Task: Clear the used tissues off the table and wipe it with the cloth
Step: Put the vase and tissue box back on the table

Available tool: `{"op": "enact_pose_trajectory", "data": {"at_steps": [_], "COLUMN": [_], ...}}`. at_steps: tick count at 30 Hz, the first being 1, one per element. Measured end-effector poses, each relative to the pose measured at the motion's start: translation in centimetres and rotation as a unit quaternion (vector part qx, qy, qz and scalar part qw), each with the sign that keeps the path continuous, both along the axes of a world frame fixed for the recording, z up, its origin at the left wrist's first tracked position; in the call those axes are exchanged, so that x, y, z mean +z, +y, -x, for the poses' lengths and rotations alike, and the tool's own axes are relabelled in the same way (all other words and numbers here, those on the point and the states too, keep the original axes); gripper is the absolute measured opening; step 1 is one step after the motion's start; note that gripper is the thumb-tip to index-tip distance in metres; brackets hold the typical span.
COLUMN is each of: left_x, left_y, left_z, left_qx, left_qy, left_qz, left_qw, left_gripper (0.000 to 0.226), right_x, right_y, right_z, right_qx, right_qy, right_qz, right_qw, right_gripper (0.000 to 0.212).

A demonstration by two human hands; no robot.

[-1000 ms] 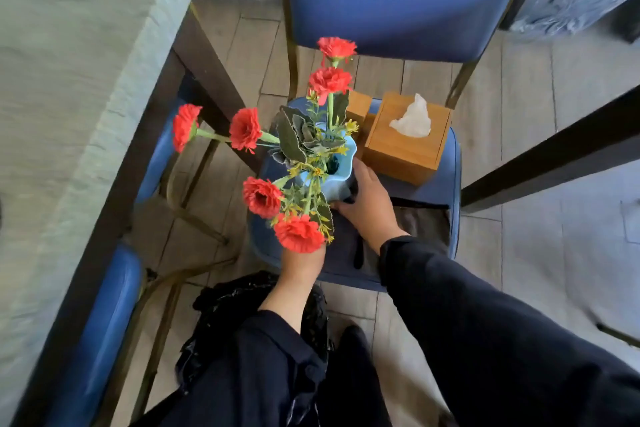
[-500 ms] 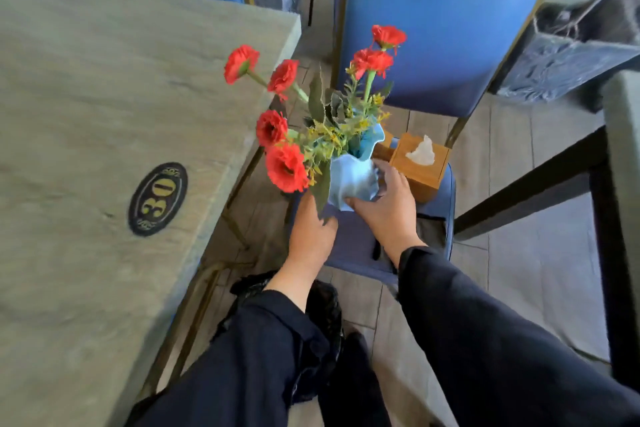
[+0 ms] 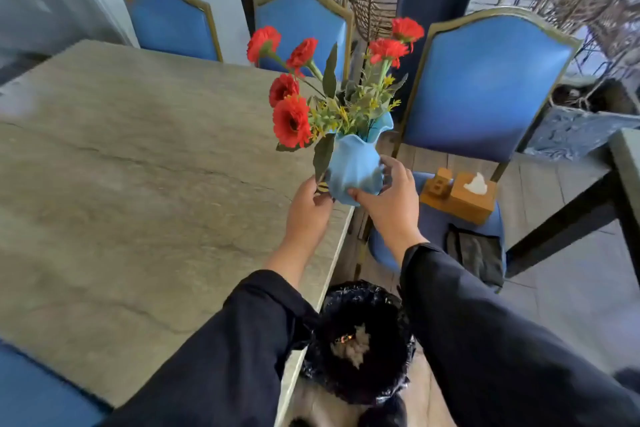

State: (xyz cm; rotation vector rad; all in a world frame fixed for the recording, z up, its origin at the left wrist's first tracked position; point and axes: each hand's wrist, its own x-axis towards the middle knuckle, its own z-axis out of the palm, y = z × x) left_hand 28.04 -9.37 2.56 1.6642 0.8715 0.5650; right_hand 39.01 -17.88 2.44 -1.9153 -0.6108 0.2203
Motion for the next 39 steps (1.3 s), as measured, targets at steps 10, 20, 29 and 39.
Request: {"op": "enact_pose_trajectory", "data": {"at_steps": [10, 20, 29, 39], "left_x": [2.0, 1.3, -2.2, -6.6], "left_y": [6.6, 16.6, 30.0, 38.4], "left_z": [9.3, 17.7, 23.4, 24.1], "left_qx": [0.114, 0.174, 0.193, 0.206], "left_qy": [0.003, -0.024, -0.04, -0.05], "left_qz": [0.005, 0.038, 0.083, 0.072], "left_qw": [0.993, 0.984, 0.977, 0.975], "left_gripper": [0.047, 0.046, 0.044, 0.047], "right_x": [3.2, 2.7, -1.0, -5.4], "right_y": [8.2, 19.8, 34.0, 43.6], "right_z": [7.5, 15.7, 22.6, 24.0], "right_qx": [0.12, 0.172, 0.148, 0.157], "right_qy": [0.02, 0.041, 0.062, 0.035], "right_qz": [-0.026, -0.021, -0.004, 0.023], "right_qw": [0.992, 0.984, 0.987, 0.987], "right_gripper": [0.074, 0.072, 0.073, 0.076]}}
